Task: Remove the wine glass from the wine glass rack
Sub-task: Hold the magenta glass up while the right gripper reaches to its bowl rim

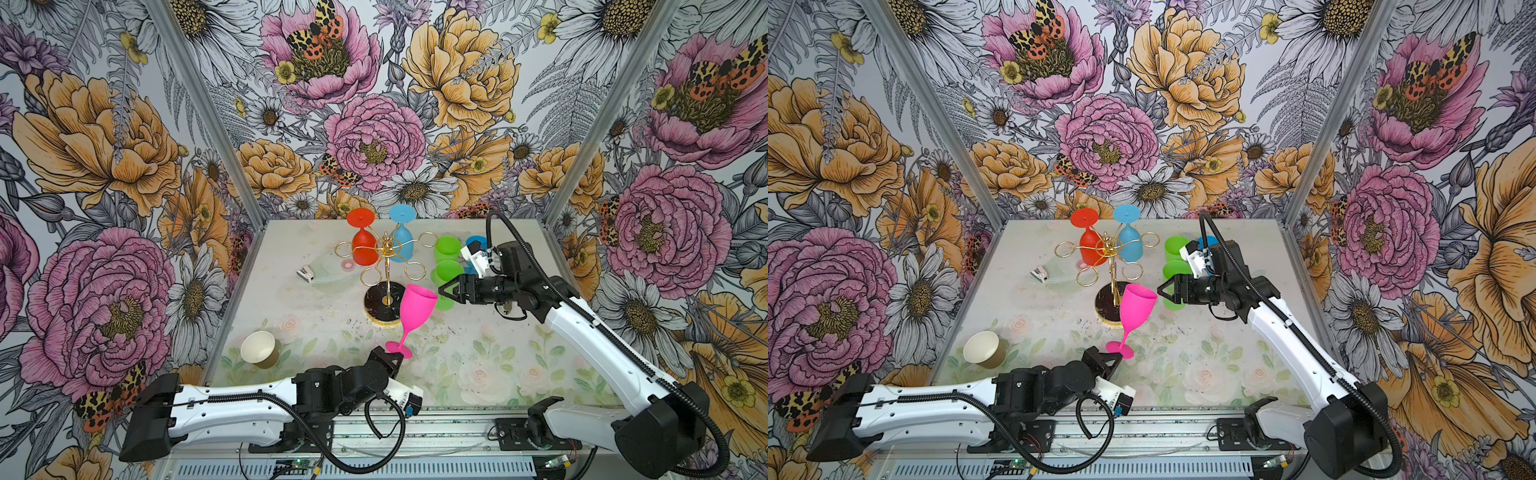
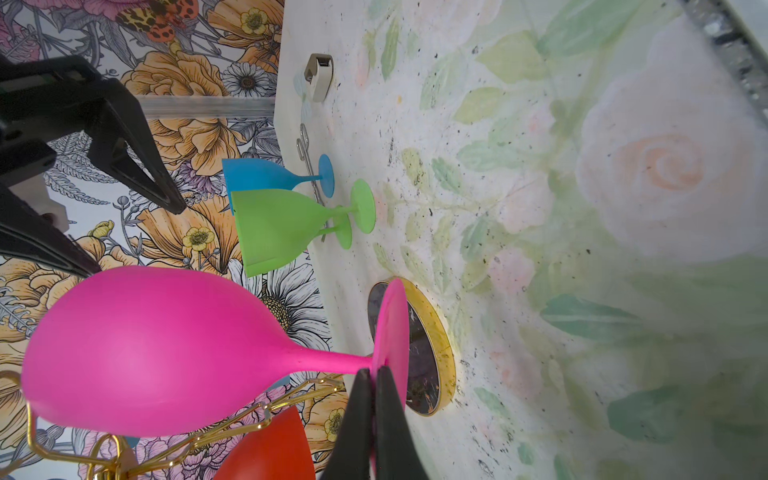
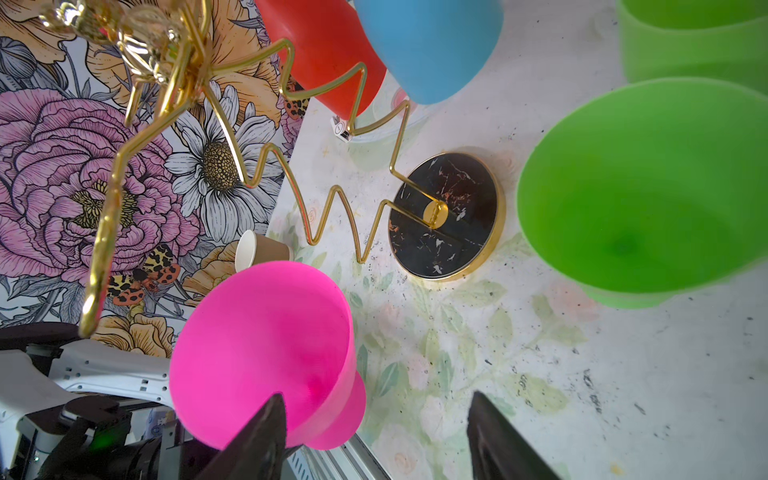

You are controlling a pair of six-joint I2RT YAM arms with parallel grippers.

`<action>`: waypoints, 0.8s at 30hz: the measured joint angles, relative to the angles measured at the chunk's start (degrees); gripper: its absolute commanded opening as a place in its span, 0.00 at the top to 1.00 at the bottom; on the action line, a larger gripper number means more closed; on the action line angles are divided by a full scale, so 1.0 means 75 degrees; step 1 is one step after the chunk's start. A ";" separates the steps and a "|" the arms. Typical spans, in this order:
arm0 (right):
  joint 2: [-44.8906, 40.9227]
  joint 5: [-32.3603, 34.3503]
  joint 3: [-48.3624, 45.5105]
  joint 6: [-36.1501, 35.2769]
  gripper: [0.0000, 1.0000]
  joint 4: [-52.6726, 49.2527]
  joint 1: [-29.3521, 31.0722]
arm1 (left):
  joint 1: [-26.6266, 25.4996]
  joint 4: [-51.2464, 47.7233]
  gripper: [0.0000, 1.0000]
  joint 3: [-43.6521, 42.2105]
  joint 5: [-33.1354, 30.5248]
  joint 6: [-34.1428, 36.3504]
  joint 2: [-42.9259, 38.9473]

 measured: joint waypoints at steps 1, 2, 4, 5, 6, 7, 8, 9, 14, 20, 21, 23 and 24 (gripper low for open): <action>0.0000 0.0050 0.0006 -0.0012 0.30 -0.0006 0.0000 | 0.0000 0.0000 1.00 -0.0026 -0.0012 0.0003 -0.0029; 0.0000 0.0067 0.0009 -0.0012 0.30 -0.0009 0.0000 | 0.0000 0.0000 1.00 -0.0047 -0.0017 0.0017 -0.0058; 0.0000 0.0096 0.0029 -0.0015 0.30 -0.0020 0.0000 | -0.0009 0.0000 1.00 -0.0079 -0.0055 0.0082 -0.0102; 0.0000 0.0096 0.0044 -0.0015 0.30 -0.0020 0.0000 | -0.0012 0.0003 1.00 -0.0079 -0.0070 0.0140 -0.0102; 0.0006 0.0090 0.0070 -0.0015 0.30 -0.0023 0.0000 | -0.0015 0.0003 1.00 -0.0082 -0.0096 0.0175 -0.0099; 0.0023 0.0090 0.0105 -0.0015 0.30 -0.0044 0.0003 | -0.0015 0.0000 1.00 -0.0085 -0.0117 0.0221 -0.0096; 0.0041 0.0093 0.0140 -0.0015 0.31 -0.0044 0.0015 | -0.0015 0.0000 1.00 -0.0085 -0.0125 0.0256 -0.0090; 0.0079 0.0090 0.0181 -0.0015 0.30 -0.0047 0.0017 | -0.0015 0.0006 1.00 -0.0085 -0.0137 0.0312 -0.0076; 0.0248 0.0029 0.0300 -0.0017 0.31 -0.0061 0.0093 | -0.0015 0.0067 1.00 -0.0085 -0.0210 0.0513 0.0090; 0.0495 -0.0082 0.0300 -0.0067 0.33 -0.0064 0.0256 | -0.0015 0.0329 1.00 -0.0085 -0.0458 0.0793 0.0446; 0.0527 -0.0096 0.0300 -0.0073 0.34 -0.0067 0.0271 | -0.0015 0.0388 1.00 -0.0085 -0.0507 0.0836 0.0513; 0.0539 -0.0117 0.0300 -0.0076 0.37 -0.0067 0.0271 | -0.0015 0.0487 1.00 -0.0082 -0.0597 0.0953 0.0621; 0.0539 -0.0122 0.0300 -0.0087 0.39 -0.0064 0.0271 | -0.0015 0.0530 1.00 -0.0082 -0.0650 0.1023 0.0667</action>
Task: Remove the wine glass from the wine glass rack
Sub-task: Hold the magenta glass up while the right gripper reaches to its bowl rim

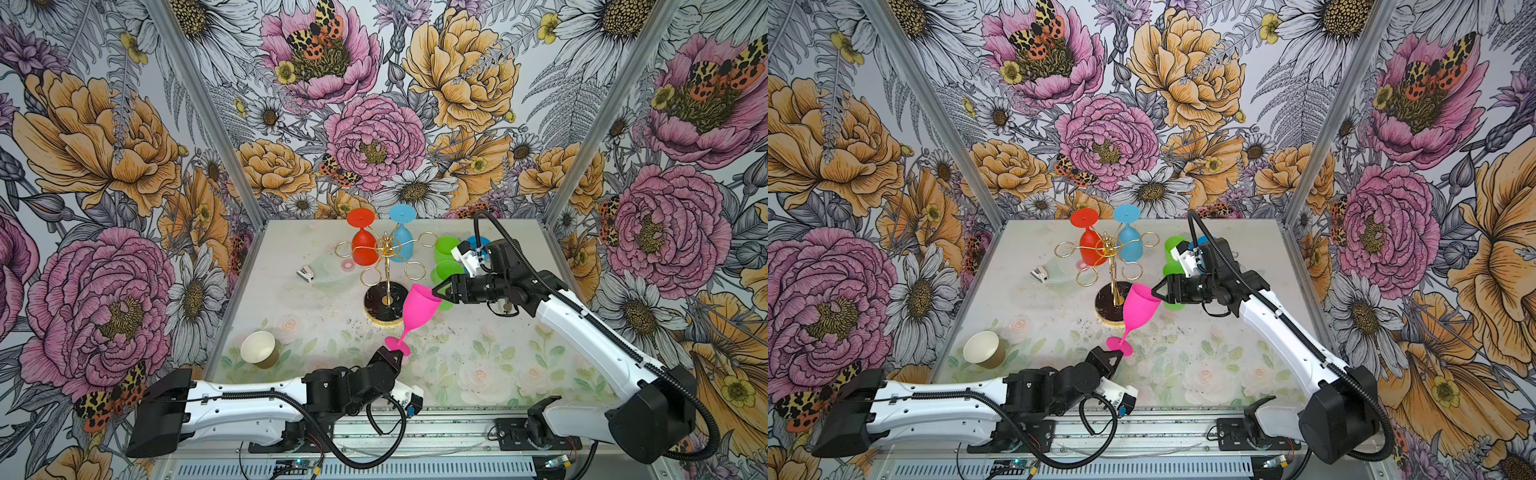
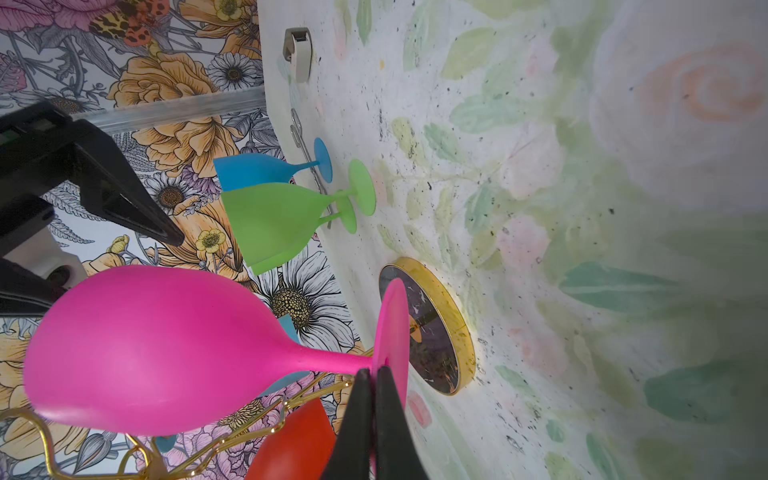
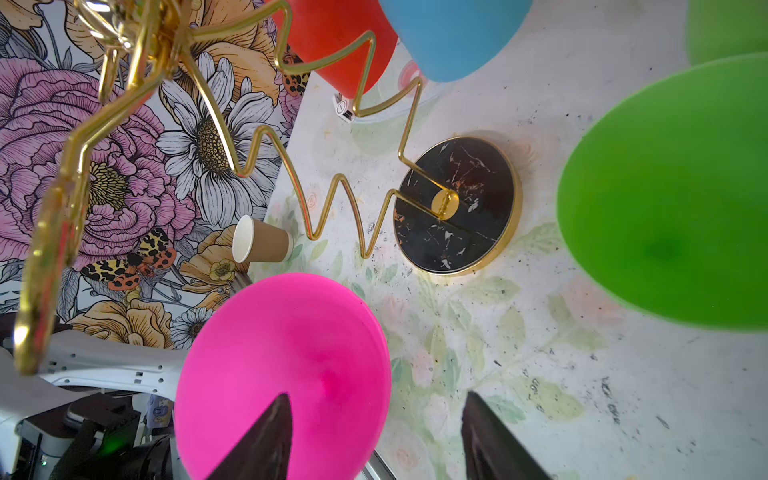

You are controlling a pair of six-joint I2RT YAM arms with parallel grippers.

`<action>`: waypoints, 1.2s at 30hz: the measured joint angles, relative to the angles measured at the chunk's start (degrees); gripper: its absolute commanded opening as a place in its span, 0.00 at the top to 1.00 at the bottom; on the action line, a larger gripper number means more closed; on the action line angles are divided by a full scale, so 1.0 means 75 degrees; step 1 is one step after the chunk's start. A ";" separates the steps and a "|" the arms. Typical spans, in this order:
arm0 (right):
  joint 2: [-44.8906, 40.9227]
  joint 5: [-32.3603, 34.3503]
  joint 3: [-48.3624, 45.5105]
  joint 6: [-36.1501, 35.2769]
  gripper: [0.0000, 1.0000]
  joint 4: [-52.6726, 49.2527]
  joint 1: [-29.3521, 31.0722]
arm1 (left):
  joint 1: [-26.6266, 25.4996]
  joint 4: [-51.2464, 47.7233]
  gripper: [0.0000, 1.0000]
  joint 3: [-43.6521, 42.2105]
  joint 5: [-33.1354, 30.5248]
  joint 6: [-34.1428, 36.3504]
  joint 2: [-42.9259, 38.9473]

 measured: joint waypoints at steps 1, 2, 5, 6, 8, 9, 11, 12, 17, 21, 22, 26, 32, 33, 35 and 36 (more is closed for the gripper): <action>0.0000 -0.0009 0.0000 -0.0015 0.41 0.0000 0.0000 | 0.0000 0.0047 1.00 0.0000 -0.0041 0.0058 0.0032; 0.0000 -0.0026 0.0000 -0.0047 0.43 -0.0003 0.0000 | 0.0000 0.0114 1.00 0.0000 -0.0096 0.0128 0.0073; 0.0000 -0.0052 0.0000 -0.0096 0.47 0.0000 0.0000 | 0.0000 0.0358 1.00 0.0000 -0.0224 0.0347 0.0152; 0.0003 -0.0052 0.0000 -0.0108 0.48 -0.0003 0.0000 | 0.0000 0.0446 1.00 0.0000 -0.0271 0.0408 0.0160; 0.0003 -0.0055 0.0000 -0.0105 0.49 0.0003 0.0000 | 0.0000 0.0551 1.00 0.0000 -0.0332 0.0533 0.0160; 0.0003 -0.0058 0.0000 -0.0114 0.50 0.0003 0.0000 | -0.0012 0.0583 1.00 0.0000 -0.0350 0.0597 0.0160; 0.0012 -0.0108 0.0000 -0.0134 0.53 0.0003 0.0000 | -0.0050 0.0644 1.00 0.0000 -0.0385 0.0711 0.0160; 0.0029 -0.0140 0.0000 -0.0143 0.55 0.0006 -0.0003 | -0.0067 0.0659 1.00 0.0000 -0.0391 0.0743 0.0160; 0.0216 -0.0286 0.0108 -0.0178 0.68 0.0006 -0.0003 | -0.0134 0.0667 1.00 0.0000 -0.0478 0.0804 0.0204; 0.0254 -0.0370 0.0140 -0.0198 0.82 0.0003 -0.0003 | -0.0149 0.0752 1.00 0.0000 -0.0522 0.0918 0.0204; 0.0254 -0.0399 0.0143 -0.0187 0.85 0.0003 -0.0003 | -0.0149 0.0764 1.00 0.0000 -0.0525 0.0944 0.0204; 0.0254 -0.0455 0.0143 -0.0189 0.92 0.0003 -0.0003 | -0.0149 0.0752 1.00 0.0000 -0.0568 0.1003 0.0204; 0.0254 -0.0452 0.0143 -0.0251 0.99 0.0000 -0.0009 | -0.0149 0.0729 0.94 0.0000 -0.0673 0.1061 0.0204; 0.0254 -0.0452 0.0143 -0.0262 0.99 0.0000 -0.0009 | -0.0149 0.0726 0.91 0.0000 -0.0685 0.1064 0.0204; 0.0254 -0.0449 0.0149 -0.0274 1.00 -0.0003 -0.0009 | -0.0149 0.0734 0.88 0.0000 -0.0708 0.1052 0.0204; 0.0254 -0.0449 0.0157 -0.0274 1.00 -0.0006 -0.0009 | -0.0149 0.0761 0.85 0.0000 -0.0726 0.1052 0.0204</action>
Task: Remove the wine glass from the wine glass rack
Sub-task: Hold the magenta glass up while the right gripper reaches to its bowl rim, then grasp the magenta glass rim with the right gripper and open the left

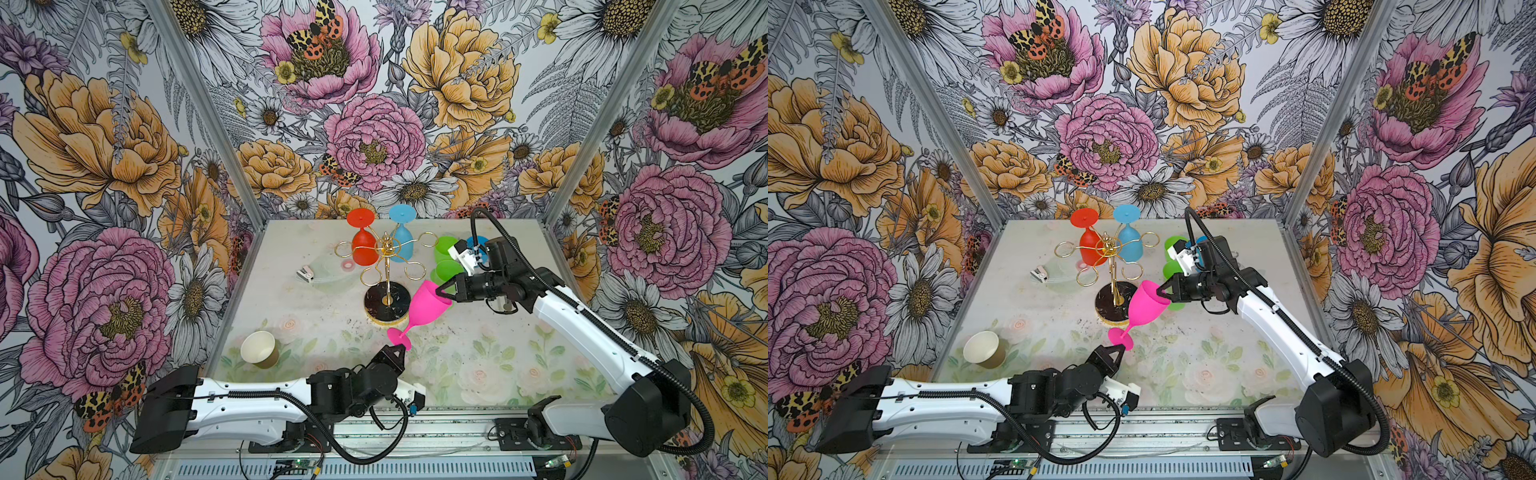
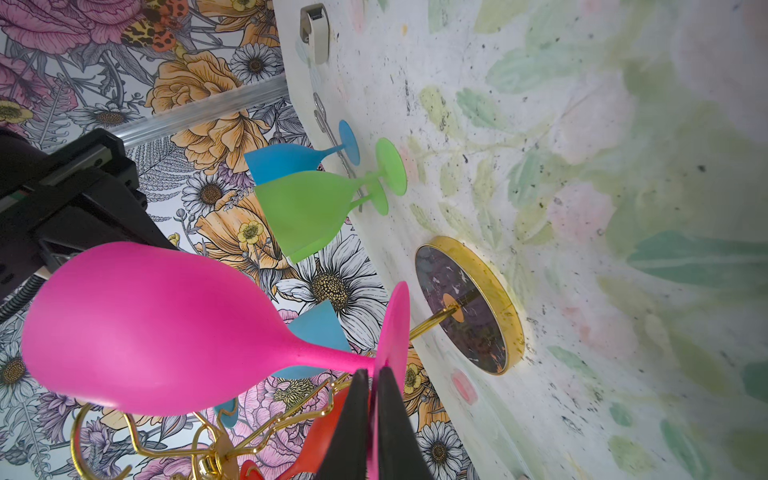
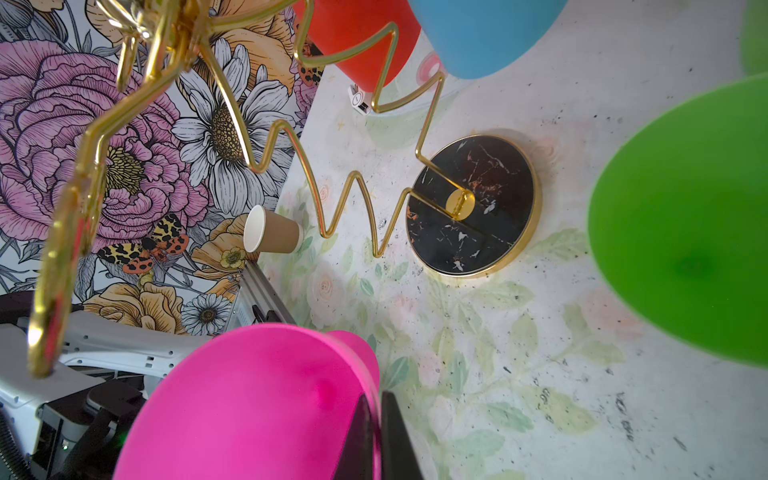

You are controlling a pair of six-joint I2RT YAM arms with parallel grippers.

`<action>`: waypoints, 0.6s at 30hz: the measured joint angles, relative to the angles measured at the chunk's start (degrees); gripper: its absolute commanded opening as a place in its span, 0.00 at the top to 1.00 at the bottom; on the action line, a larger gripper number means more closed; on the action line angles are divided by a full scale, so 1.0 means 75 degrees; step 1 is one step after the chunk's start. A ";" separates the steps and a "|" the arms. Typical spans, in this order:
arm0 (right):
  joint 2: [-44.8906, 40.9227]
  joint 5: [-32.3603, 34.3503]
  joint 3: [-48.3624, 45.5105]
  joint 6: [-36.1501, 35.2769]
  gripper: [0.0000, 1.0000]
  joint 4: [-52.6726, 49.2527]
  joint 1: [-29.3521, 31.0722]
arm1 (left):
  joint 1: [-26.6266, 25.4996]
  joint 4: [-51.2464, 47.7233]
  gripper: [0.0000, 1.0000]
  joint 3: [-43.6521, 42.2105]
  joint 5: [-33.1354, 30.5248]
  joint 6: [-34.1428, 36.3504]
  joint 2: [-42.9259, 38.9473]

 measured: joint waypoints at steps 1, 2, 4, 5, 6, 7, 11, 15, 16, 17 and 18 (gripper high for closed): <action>0.0000 0.0000 0.0003 0.0000 1.00 0.0003 0.0000 | 0.0000 0.0029 0.81 0.0000 0.0000 -0.0015 0.0000; 0.0000 -0.0006 0.0015 0.0006 1.00 -0.0003 0.0000 | 0.0000 0.0070 0.77 0.0000 0.0000 -0.0023 0.0000; 0.0000 0.0000 0.0050 0.0000 1.00 0.0000 0.0000 | 0.0000 0.0137 0.73 0.0000 0.0000 -0.0105 0.0000; 0.0000 0.0009 0.0064 -0.0012 1.00 0.0000 0.0000 | 0.0000 0.0157 0.71 0.0000 0.0003 -0.0146 0.0000; -0.0003 0.0052 0.0073 -0.0029 1.00 0.0003 0.0000 | 0.0000 0.0172 0.68 0.0000 0.0003 -0.0224 0.0000; -0.0003 0.0137 0.0076 -0.0035 1.00 0.0003 0.0000 | -0.0020 0.0187 0.66 0.0000 0.0003 -0.0318 0.0000; -0.0023 0.0568 0.0076 -0.0058 1.00 0.0000 0.0000 | -0.0219 0.0350 0.50 0.0000 0.0009 -0.1014 0.0029; -0.0210 0.1102 0.0070 -0.0169 1.00 0.0000 0.0000 | -0.0513 0.0536 0.44 0.0026 0.0061 -0.2320 0.0032; -0.0274 0.1221 0.0061 -0.0198 1.00 0.0000 0.0000 | -0.0562 0.0565 0.42 0.0058 0.0064 -0.2678 0.0026; -0.0370 0.1376 0.0029 -0.0236 1.00 0.0009 0.0000 | -0.0600 0.0589 0.39 0.0105 0.0064 -0.3104 0.0000; -0.0449 0.1492 -0.0006 -0.0259 1.00 0.0003 0.0000 | -0.0624 0.0603 0.37 0.0154 0.0073 -0.3535 -0.0058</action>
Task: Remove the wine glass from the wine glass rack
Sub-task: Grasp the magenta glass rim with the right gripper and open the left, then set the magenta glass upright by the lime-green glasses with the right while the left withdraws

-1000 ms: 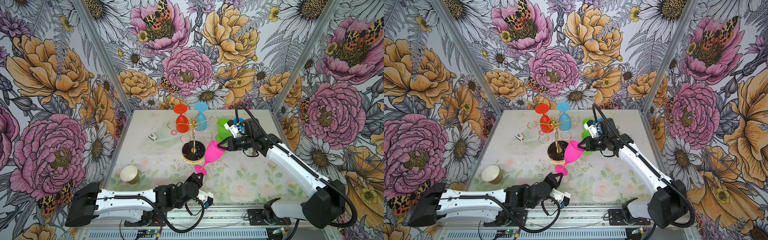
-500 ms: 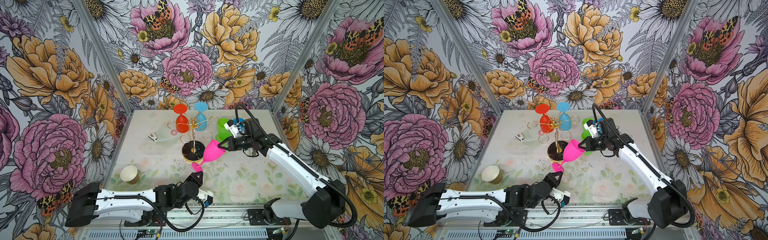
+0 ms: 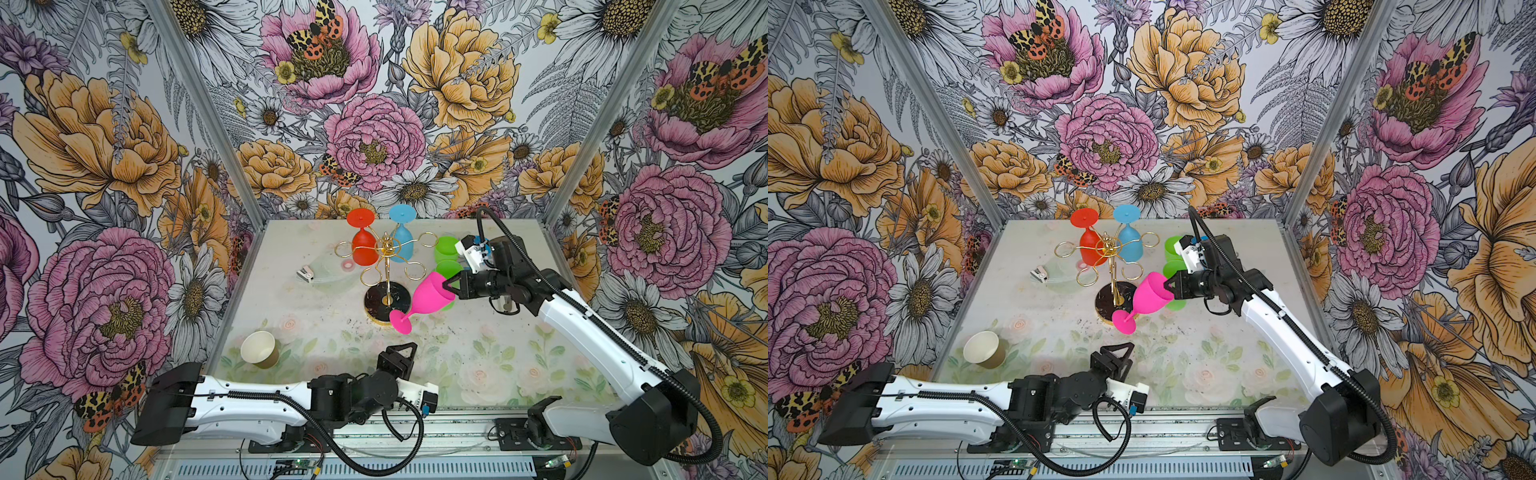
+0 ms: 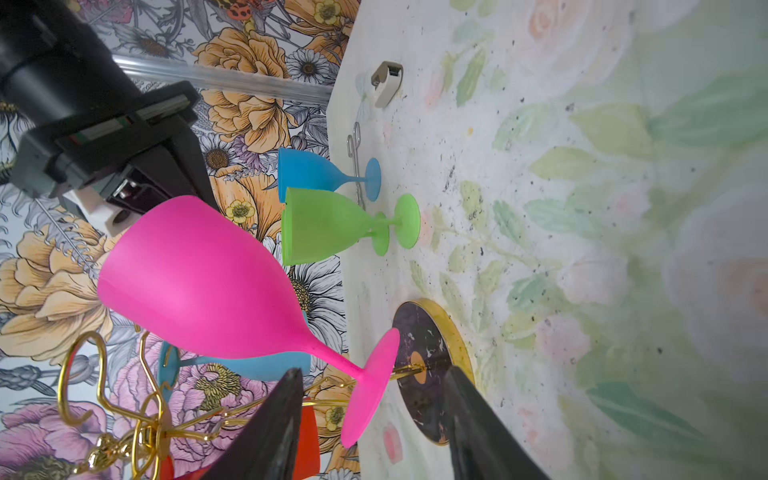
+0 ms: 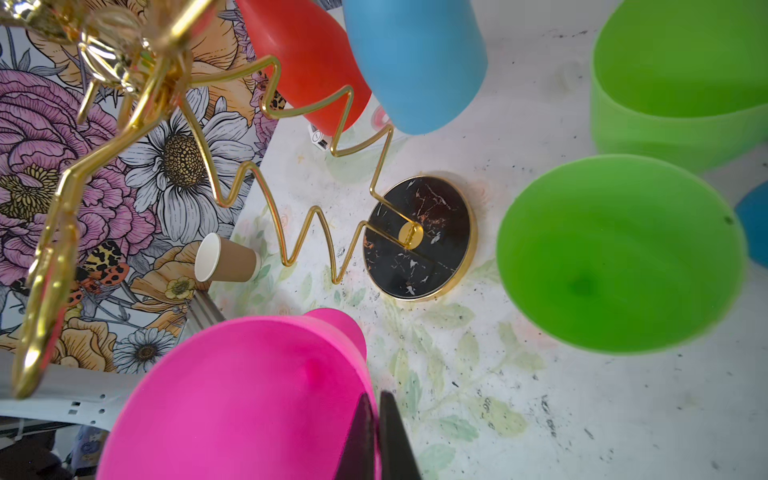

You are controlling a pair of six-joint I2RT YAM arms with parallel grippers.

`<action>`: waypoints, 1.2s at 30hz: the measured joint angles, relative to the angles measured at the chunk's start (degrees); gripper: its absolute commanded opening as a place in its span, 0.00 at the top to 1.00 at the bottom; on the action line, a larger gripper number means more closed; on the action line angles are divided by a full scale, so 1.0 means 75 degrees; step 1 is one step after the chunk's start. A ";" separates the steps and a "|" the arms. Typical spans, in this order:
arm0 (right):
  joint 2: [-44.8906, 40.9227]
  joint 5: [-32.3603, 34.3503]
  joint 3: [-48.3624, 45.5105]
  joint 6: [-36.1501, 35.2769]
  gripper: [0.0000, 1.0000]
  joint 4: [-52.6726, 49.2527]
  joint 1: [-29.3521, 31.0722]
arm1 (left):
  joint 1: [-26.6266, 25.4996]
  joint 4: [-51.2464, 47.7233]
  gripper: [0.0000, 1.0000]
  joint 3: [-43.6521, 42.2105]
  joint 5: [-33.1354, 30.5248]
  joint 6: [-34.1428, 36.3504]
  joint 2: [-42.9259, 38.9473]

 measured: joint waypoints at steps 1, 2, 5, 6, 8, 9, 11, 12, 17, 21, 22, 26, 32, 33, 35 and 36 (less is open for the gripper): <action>-0.0079 0.0114 -0.0038 -0.0035 1.00 -0.0003 0.0000 | -0.0012 0.0000 0.35 0.0044 0.0000 -0.0341 -0.0076; -0.0146 0.0233 -0.0073 -0.0090 1.00 0.0000 0.0000 | -0.0012 0.0017 0.31 0.0087 0.0009 -0.0772 -0.0204; -0.0265 0.0530 -0.0181 -0.0201 1.00 0.0003 0.0009 | -0.0012 0.0093 0.23 0.0149 0.0017 -0.1979 -0.0781; -0.0297 0.0606 -0.0233 -0.0227 1.00 0.0006 0.0009 | -0.0012 0.0117 0.21 0.0163 0.0012 -0.2352 -0.1003; -0.0364 0.0766 -0.0361 -0.0254 1.00 0.0003 0.0047 | -0.0006 0.0119 0.20 0.0216 -0.0102 -0.3080 -0.1416; -0.0402 0.0836 -0.0443 -0.0256 1.00 0.0000 0.0073 | 0.0038 0.0015 0.20 0.0289 -0.0157 -0.3506 -0.1635; -0.0507 0.0956 -0.0650 -0.0254 1.00 0.0003 0.0157 | 0.0294 -0.0443 0.20 0.0565 -0.0221 -0.4401 -0.1988; -0.0565 0.1008 -0.0758 -0.0254 1.00 0.0000 0.0187 | 0.0525 -0.0734 0.19 0.0761 -0.0242 -0.4896 -0.2145; -0.1017 0.1542 -0.1393 -0.0239 1.00 -0.0038 0.0262 | 0.1757 -0.2098 0.16 0.1515 -0.0160 -0.6840 -0.2632; -0.1533 0.2352 -0.1833 -0.0128 1.00 -0.0329 0.0265 | 0.2232 -0.2827 0.15 0.1629 0.0012 -0.7737 -0.2836; -0.1620 0.2567 -0.1871 -0.0105 1.00 -0.0431 0.0265 | 0.2381 -0.2984 0.15 0.1632 0.0055 -0.7912 -0.2859; -0.1778 0.3532 -0.1871 -0.0067 1.00 -0.0822 0.0248 | 0.3142 -0.3550 0.13 0.1629 0.0291 -0.8606 -0.3016; -0.1679 0.4558 -0.1845 0.0012 1.00 -0.1189 0.0017 | 0.3806 -0.3995 0.11 0.1647 0.0498 -0.9229 -0.3407; -0.1632 0.4695 -0.1818 0.0012 1.00 -0.1230 -0.0047 | 0.3899 -0.4141 0.11 0.1684 0.0519 -0.9340 -0.3413; -0.1515 0.4908 -0.1754 0.0012 1.00 -0.1268 -0.0195 | 0.4086 -0.4383 0.11 0.1740 0.0545 -0.9500 -0.3410; -0.1454 0.5010 -0.1708 0.0009 1.00 -0.1288 -0.0271 | 0.4179 -0.4494 0.11 0.1754 0.0545 -0.9568 -0.3413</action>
